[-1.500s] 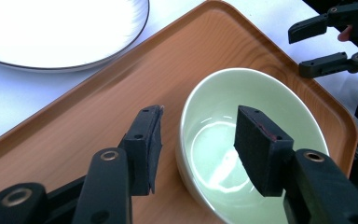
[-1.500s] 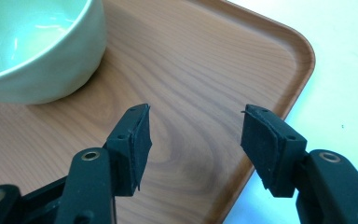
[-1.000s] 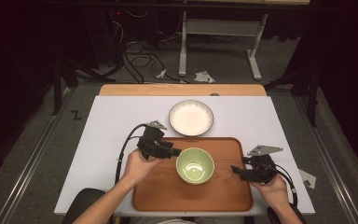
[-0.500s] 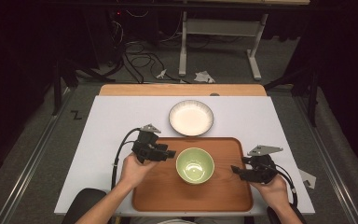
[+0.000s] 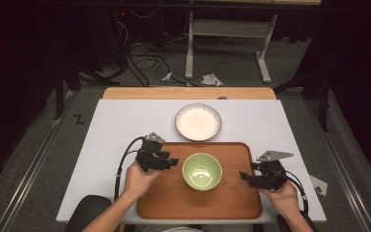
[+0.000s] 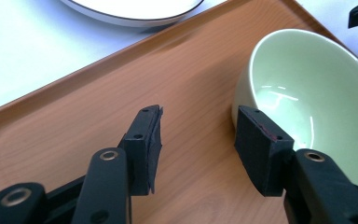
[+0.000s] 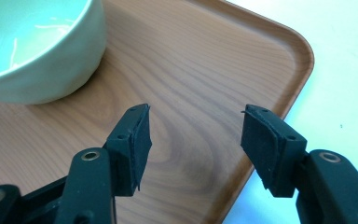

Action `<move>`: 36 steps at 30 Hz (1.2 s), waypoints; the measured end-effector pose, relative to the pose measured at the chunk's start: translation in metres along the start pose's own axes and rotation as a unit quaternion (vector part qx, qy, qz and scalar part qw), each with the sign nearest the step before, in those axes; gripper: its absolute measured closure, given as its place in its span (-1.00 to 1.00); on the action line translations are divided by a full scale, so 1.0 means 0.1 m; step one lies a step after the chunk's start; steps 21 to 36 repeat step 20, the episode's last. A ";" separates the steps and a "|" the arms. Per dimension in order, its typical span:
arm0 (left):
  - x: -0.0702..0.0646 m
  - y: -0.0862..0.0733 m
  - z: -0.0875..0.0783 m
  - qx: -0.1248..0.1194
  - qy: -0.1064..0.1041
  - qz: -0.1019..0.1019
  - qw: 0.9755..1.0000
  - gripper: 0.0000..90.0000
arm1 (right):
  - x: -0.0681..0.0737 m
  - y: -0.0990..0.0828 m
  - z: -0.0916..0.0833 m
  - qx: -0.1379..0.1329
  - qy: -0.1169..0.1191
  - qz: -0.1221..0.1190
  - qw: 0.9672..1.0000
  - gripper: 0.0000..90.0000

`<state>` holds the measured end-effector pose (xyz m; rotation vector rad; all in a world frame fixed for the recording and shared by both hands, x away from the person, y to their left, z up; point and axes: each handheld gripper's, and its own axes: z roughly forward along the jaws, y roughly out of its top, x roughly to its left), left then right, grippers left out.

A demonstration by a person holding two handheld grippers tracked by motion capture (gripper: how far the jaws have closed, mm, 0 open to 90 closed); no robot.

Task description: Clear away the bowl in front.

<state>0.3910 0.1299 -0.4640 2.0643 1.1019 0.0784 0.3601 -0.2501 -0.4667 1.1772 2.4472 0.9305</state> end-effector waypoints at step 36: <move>0.00 -0.02 0.15 0.032 0.027 0.018 0.999 0.09 | 0.00 0.00 0.00 0.000 -0.001 0.000 1.000 -0.05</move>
